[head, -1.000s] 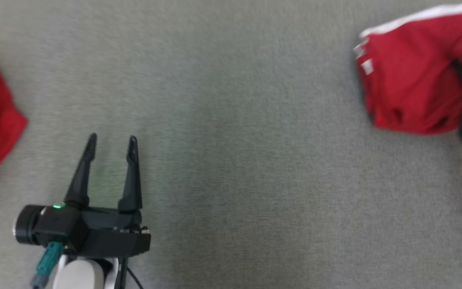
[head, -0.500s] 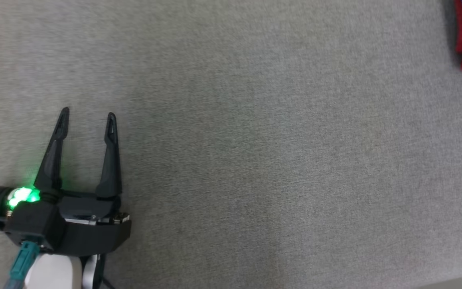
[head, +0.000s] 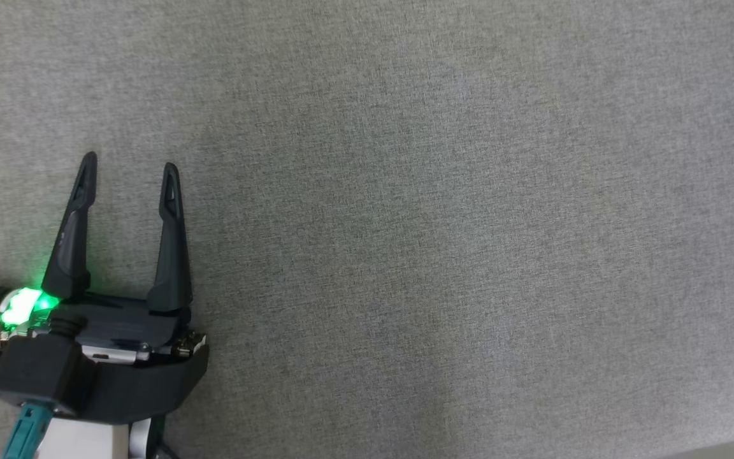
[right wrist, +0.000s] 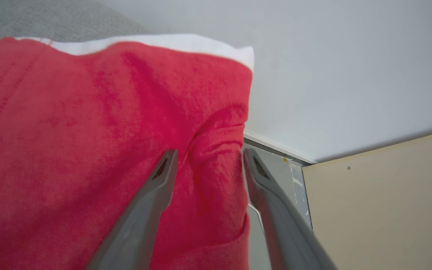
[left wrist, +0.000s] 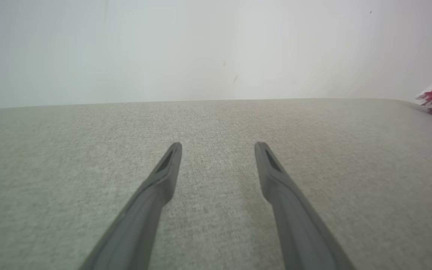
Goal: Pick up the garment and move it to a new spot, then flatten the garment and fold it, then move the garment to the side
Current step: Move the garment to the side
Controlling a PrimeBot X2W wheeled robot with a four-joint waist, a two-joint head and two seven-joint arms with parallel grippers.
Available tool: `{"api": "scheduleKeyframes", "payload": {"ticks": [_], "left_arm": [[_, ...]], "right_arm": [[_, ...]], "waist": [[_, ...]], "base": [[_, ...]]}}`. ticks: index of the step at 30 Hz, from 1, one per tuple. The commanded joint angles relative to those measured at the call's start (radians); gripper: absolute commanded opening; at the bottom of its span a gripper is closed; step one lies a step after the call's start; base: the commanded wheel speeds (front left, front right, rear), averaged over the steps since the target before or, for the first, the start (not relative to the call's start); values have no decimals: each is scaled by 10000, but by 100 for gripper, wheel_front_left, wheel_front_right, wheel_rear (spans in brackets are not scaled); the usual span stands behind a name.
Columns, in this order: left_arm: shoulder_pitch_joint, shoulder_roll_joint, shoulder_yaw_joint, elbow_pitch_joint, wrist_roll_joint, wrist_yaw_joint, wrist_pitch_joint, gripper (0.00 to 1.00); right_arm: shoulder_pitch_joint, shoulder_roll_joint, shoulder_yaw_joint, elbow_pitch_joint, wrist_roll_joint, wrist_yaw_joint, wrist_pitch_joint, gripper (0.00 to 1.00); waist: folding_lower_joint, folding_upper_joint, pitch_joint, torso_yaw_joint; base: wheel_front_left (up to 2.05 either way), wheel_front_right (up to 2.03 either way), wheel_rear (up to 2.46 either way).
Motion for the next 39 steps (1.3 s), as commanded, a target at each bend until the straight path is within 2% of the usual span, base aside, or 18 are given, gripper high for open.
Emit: {"api": "scheduleKeyframes", "payload": {"ticks": [1, 3, 9, 17, 21, 26, 27, 35, 39], "left_arm": [[107, -48, 2, 590, -150, 0, 51, 100], [257, -99, 43, 645, -201, -2, 49, 100], [645, -235, 209, 843, -319, 22, 45, 100], [1563, -413, 643, 1150, -613, 83, 19, 100], [1916, -454, 811, 1350, -718, 67, 17, 100], [2215, -493, 913, 1609, -804, 38, 17, 100], [2215, -493, 913, 1609, -804, 38, 17, 100], [2570, -516, 884, 2056, -844, -4, 16, 100], [2710, -522, 936, 2176, -875, -25, 16, 100]], "right_arm": [[-192, 92, -19, 215, -146, -28, -194, 100], [-238, 260, -98, 654, -220, -28, -475, 100], [20, 768, -414, 966, 114, -28, -1463, 100], [1225, 1856, -978, 119, 397, -28, -2158, 100], [2547, 2461, -1973, -945, 225, -28, -2171, 100], [4823, 3351, -3713, -2409, -404, -28, -2177, 100], [4823, 3351, -3713, -2409, -404, -28, -2177, 100], [8480, 4984, -5743, -4552, -1450, -28, -2161, 100], [9856, 5692, -6228, -5575, -1819, -28, -2161, 100]], "waist": [[2, 2, -139, 99], [2, 2, -410, 161], [2, 2, -1506, 299], [2, 2, -3326, 480], [2, 2, -4094, 680], [2, 2, -4885, 989], [2, 2, -4885, 989], [2, 2, -5809, 1406], [2, 2, -6128, 1438]], "base": [[0, 0, 0], [0, 0, 0], [0, 0, 0], [0, 0, 0], [0, 0, 0], [0, 0, 0], [0, 0, 0], [0, 0, 0], [0, 0, 0]]}}
